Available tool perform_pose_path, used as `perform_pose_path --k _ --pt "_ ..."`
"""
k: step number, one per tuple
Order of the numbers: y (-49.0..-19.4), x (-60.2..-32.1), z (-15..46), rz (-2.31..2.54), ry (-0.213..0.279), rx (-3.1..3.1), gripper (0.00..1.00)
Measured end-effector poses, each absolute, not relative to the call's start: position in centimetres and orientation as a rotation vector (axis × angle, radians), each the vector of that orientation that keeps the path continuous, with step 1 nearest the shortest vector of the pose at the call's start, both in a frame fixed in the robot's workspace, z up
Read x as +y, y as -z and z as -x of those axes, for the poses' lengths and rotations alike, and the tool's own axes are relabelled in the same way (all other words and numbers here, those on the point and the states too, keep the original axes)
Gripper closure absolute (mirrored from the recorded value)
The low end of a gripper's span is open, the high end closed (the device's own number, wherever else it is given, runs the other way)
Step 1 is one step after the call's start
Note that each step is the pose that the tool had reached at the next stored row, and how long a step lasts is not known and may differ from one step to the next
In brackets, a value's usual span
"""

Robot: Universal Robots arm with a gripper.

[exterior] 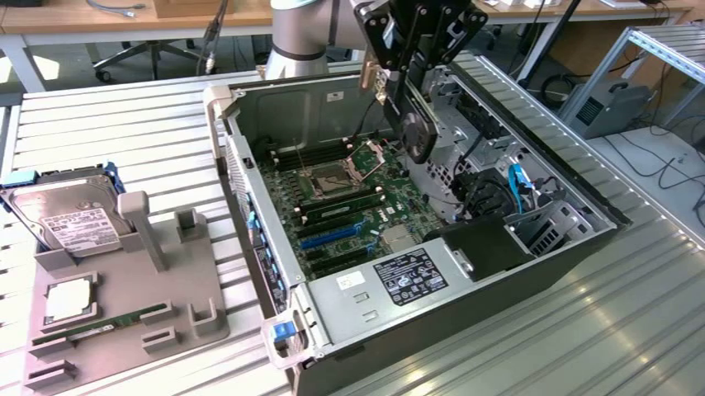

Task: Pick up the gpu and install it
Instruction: 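Pick up the gpu and move the gpu toward the slot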

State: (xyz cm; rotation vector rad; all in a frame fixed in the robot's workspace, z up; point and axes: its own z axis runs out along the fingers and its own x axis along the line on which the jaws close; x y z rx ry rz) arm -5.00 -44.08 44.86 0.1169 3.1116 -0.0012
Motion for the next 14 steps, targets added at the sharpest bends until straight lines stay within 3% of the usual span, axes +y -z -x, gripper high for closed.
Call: perform_pose_path --k 14 --pt "-44.35 -43.37 4.2 -0.117 0.002 3.112 0.73"
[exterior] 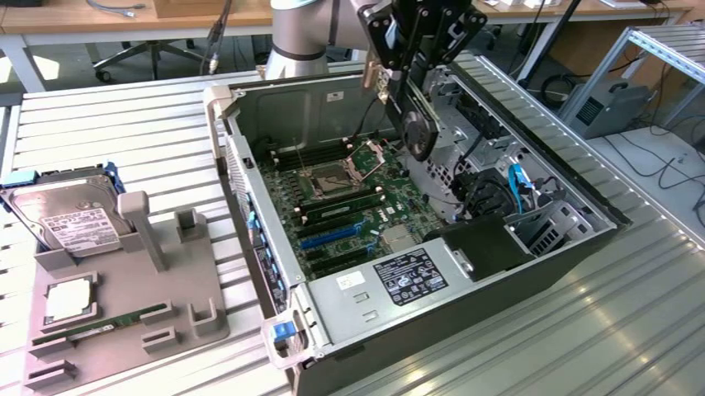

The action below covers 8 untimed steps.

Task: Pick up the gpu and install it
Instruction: 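Pick up the gpu and move the gpu toward the slot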

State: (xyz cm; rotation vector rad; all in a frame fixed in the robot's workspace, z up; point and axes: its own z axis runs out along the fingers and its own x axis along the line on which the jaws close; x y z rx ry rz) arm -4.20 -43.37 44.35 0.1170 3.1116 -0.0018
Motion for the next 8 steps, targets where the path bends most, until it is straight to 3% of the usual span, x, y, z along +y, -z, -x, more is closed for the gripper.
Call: perform_pose_path --k 8 --pt "-44.05 -43.32 3.56 -0.117 0.002 3.112 0.73"
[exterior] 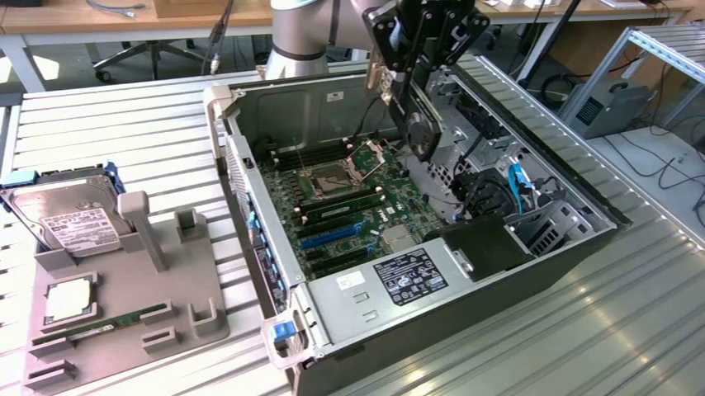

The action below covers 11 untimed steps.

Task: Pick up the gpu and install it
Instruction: 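Pick up the gpu and move the gpu toward the slot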

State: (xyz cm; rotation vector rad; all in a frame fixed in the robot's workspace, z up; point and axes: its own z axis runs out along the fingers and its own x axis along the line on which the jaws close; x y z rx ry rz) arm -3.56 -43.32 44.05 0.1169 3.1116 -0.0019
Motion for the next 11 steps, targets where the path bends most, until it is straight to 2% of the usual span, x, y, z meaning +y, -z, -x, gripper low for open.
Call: perform_pose_path --k 11 --pt "-43.66 -43.32 2.79 -0.117 0.002 3.112 0.73"
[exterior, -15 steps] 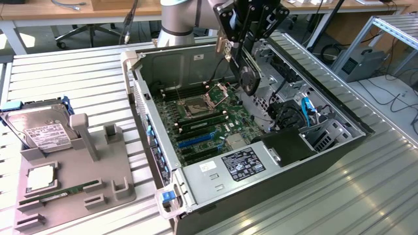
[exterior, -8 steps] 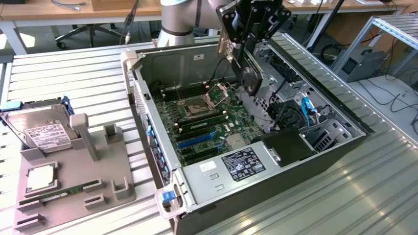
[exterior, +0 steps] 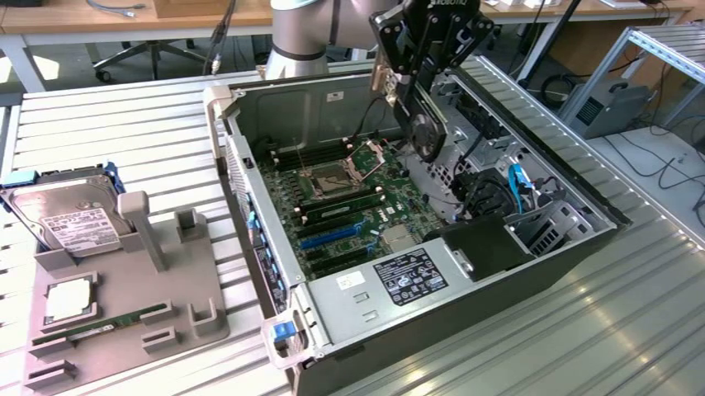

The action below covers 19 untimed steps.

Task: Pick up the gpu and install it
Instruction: 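Pick up the gpu and move the gpu toward the slot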

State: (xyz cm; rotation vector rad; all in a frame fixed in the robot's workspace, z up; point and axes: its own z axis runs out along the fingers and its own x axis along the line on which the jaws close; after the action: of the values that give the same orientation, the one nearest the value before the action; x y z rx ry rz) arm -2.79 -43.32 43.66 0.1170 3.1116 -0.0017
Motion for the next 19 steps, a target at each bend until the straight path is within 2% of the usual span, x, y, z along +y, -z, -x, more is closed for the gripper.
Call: perform_pose_path --k 19 --pt "-43.1 -43.3 1.6 -0.117 0.002 3.112 0.73"
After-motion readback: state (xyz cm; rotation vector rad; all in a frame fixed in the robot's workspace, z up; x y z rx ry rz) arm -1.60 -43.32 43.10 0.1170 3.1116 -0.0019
